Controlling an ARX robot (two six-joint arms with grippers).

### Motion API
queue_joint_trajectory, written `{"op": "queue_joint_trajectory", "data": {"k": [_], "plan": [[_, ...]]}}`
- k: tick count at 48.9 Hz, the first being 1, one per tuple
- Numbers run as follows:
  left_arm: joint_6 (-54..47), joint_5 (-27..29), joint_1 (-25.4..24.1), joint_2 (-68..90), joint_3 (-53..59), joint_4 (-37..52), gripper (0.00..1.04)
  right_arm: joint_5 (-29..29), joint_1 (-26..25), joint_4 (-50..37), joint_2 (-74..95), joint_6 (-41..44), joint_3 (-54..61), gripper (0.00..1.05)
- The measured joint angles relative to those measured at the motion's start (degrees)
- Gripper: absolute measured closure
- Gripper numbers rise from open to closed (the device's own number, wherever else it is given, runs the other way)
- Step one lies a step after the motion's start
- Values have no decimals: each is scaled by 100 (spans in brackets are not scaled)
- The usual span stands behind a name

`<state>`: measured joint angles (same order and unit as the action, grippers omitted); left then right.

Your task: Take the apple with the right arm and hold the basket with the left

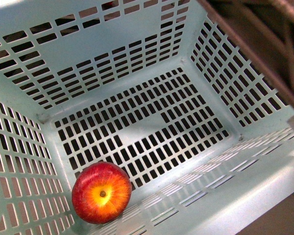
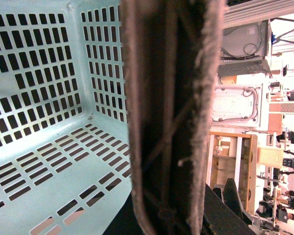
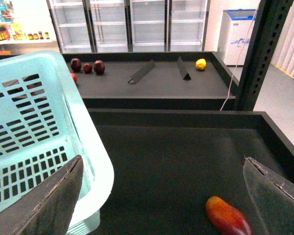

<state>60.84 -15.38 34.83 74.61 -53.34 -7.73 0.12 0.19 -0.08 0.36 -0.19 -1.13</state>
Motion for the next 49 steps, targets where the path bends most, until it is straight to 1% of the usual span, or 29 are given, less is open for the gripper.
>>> {"op": "queue_joint_trajectory", "data": {"k": [2,3,7,9,11,14,21,32,35,41,49], "plan": [[-13,26,4,0,0,15,98,0,0,0,0,-2,0,9],[-17,127,17,0,4,55,98,0,0,0,0,-2,0,9],[59,857,90,-2,50,374,98,-2,0,0,0,0,0,9],[52,1115,81,-9,52,417,98,-7,0,0,0,0,0,9],[42,1303,-7,-26,52,476,98,0,0,0,-2,0,0,9],[81,1432,-184,-42,52,520,98,2,0,0,-4,0,0,9],[339,1432,-634,-44,59,555,98,-2,0,0,-4,-2,0,9],[1086,1259,-1631,190,175,866,98,0,0,0,-4,-2,0,9],[1287,1246,-1945,354,267,955,98,0,0,0,-4,0,0,9],[1617,1316,-2426,688,358,1043,98,0,0,0,-4,0,0,9],[1871,1585,-2756,1093,376,1130,98,0,0,0,-4,-2,0,9]]}}
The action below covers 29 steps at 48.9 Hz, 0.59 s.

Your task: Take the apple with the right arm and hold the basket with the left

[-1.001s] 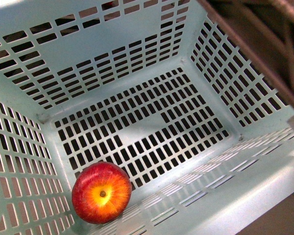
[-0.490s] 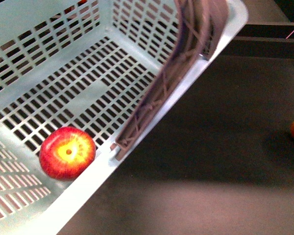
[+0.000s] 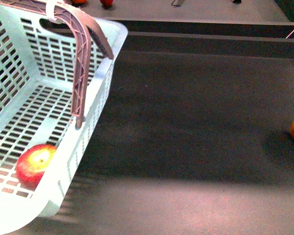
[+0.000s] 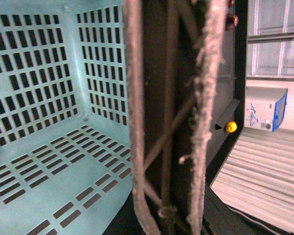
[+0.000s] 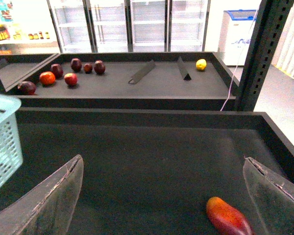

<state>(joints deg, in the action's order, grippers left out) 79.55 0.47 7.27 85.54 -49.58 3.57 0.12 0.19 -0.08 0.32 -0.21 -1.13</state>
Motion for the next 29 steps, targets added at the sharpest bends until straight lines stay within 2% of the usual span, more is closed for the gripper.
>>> {"op": "queue_joint_trajectory", "data": {"k": [12,29], "plan": [[334,-39,-90,564,160,271,98,0,0,0,0,2,0,9],[658,105,-160,590,748,409,98,0,0,0,0,2,0,9]]}}
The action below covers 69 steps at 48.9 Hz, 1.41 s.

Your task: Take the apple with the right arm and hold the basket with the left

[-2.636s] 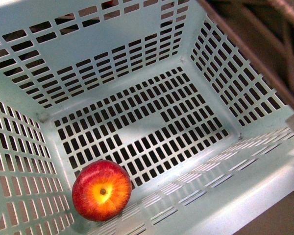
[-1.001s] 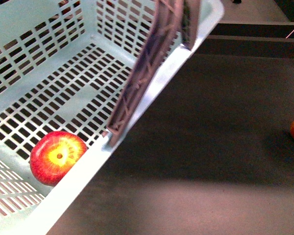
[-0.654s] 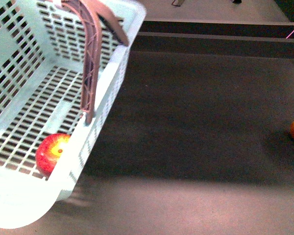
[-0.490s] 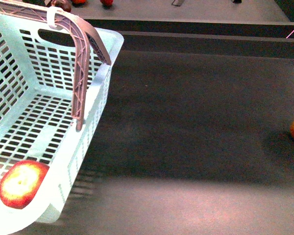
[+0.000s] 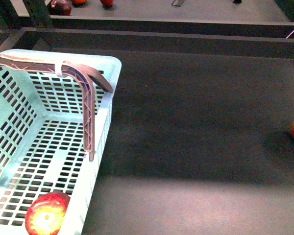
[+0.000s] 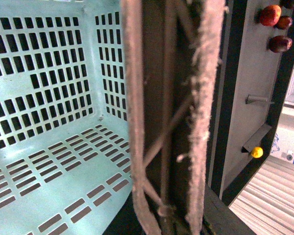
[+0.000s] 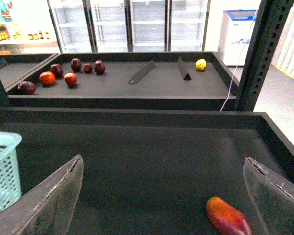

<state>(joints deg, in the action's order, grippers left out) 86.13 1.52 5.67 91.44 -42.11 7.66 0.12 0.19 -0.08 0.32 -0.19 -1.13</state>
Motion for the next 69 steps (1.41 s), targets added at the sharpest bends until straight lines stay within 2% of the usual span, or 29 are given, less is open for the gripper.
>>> {"op": "queue_joint_trajectory", "data": {"k": [10,25,28,31,36,44,53,54,55,56,58,59,61,65,69], "plan": [[160,9,-39,-127,157,-81,98,0,0,0,0,0,0,9],[319,44,-15,-616,356,-514,47,0,0,0,0,0,0,9],[352,44,13,-813,358,-758,36,0,0,0,0,0,0,9],[382,66,103,-1239,369,-1150,20,0,0,0,0,0,0,9],[417,44,168,-1823,380,-1797,5,0,0,0,0,0,0,9],[520,269,173,-2715,378,-3261,7,0,0,0,0,-2,0,9],[313,330,184,-2903,417,-3222,8,0,0,0,0,0,0,9],[-157,459,186,-3016,734,-2428,13,0,0,0,0,-2,0,9],[-1058,509,181,-3167,1150,-1469,18,-2,0,0,-2,0,0,9],[-1480,507,170,-3270,1438,-852,22,2,0,0,-2,-2,0,9],[-2833,487,142,-3429,1987,365,29,2,0,0,0,-2,0,9],[-3731,461,120,-3510,2339,1266,34,2,0,0,-2,0,0,9],[-4859,435,83,-3617,2660,2203,41,2,0,0,-2,0,0,9],[-6826,382,-13,-3965,2933,3093,57,2,0,0,-2,0,0,9],[-7742,308,-90,-4236,3126,3119,72,2,0,0,-2,0,0,9]]}}
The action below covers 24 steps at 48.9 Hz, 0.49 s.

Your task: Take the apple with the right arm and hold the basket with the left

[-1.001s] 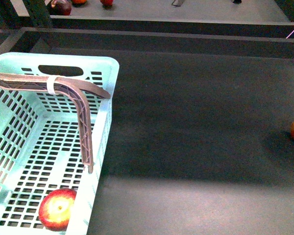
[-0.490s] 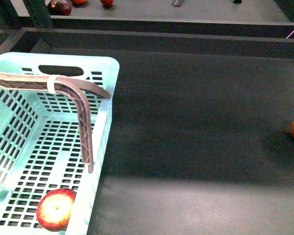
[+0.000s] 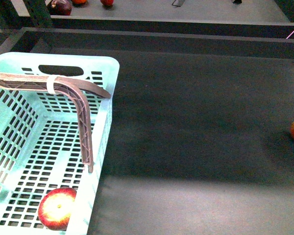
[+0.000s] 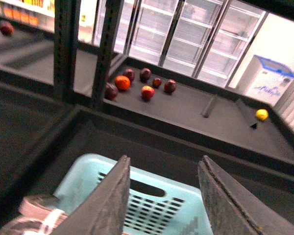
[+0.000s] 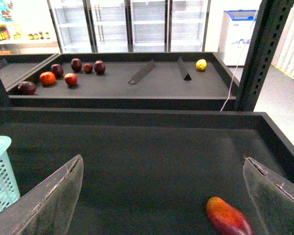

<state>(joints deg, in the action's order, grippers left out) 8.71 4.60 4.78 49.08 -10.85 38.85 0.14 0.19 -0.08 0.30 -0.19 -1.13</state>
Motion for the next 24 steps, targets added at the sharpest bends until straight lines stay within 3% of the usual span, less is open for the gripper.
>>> {"op": "queue_joint_trajectory", "data": {"k": [3,7,24], "plan": [[-374,-404,-256,-195,195,-83,84,0,0,0,0,-2,0,9],[-625,-424,-448,-470,376,-219,102,0,0,0,0,-2,0,9],[-787,-459,-455,-1764,813,-1043,101,-2,0,0,0,0,0,9]]}}
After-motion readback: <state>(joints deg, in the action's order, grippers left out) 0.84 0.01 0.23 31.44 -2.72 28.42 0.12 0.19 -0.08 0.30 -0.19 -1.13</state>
